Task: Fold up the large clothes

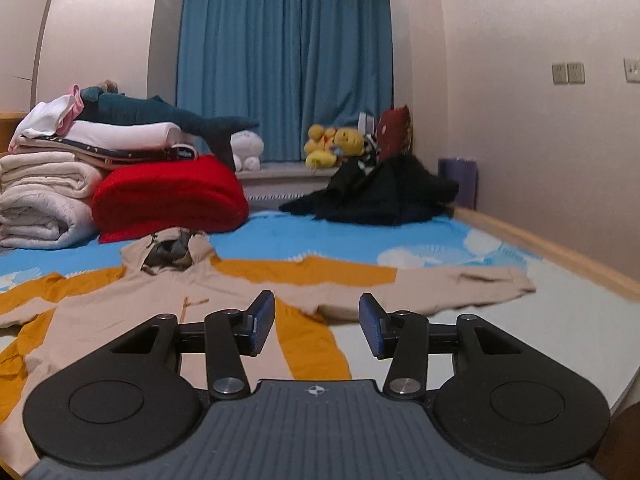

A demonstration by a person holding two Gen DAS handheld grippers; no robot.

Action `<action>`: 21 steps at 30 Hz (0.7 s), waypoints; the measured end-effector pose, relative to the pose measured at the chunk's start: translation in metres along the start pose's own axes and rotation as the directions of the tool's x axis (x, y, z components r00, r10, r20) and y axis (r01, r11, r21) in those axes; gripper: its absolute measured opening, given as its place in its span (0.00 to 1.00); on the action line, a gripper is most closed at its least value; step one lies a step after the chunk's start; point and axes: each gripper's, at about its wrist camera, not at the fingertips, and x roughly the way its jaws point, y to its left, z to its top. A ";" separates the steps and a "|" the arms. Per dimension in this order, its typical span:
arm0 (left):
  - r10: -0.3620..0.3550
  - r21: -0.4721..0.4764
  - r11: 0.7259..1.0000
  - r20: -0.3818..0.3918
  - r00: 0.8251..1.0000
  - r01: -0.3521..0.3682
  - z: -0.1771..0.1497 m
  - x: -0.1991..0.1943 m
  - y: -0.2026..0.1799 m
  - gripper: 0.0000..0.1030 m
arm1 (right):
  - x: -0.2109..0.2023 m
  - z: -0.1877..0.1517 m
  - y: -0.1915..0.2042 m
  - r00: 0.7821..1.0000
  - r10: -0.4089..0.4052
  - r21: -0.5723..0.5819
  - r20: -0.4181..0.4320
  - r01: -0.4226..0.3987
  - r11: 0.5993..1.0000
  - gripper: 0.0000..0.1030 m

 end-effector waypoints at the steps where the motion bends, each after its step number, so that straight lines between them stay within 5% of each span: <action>1: -0.022 0.025 0.999 0.013 1.000 0.021 0.012 -0.001 -0.006 0.81 | 0.000 0.000 0.002 1.000 -0.014 -0.006 0.004 0.014 1.000 0.47; 5: -0.099 0.078 0.993 0.084 0.992 0.092 0.062 0.027 -0.030 0.81 | -0.015 0.005 0.013 0.998 -0.049 -0.008 0.040 0.049 0.999 0.47; 9: -0.049 0.094 0.995 0.127 0.991 0.037 0.054 0.078 -0.012 0.70 | -0.022 0.027 0.028 0.992 -0.040 -0.065 0.118 0.048 0.997 0.49; 10: -0.024 0.077 0.997 0.106 0.994 0.016 0.041 0.092 -0.001 0.61 | -0.022 0.034 0.032 0.991 -0.022 -0.080 0.132 0.033 0.996 0.49; 13: 0.071 -0.007 0.997 -0.134 0.988 -0.073 0.014 0.145 0.030 0.30 | -0.014 0.060 0.045 0.984 0.079 -0.117 0.159 -0.060 0.991 0.49; 21: 0.167 -0.075 0.980 -0.186 0.968 -0.183 0.005 0.199 0.108 0.31 | 0.067 0.123 0.116 0.947 0.280 -0.005 0.155 -0.283 0.959 0.51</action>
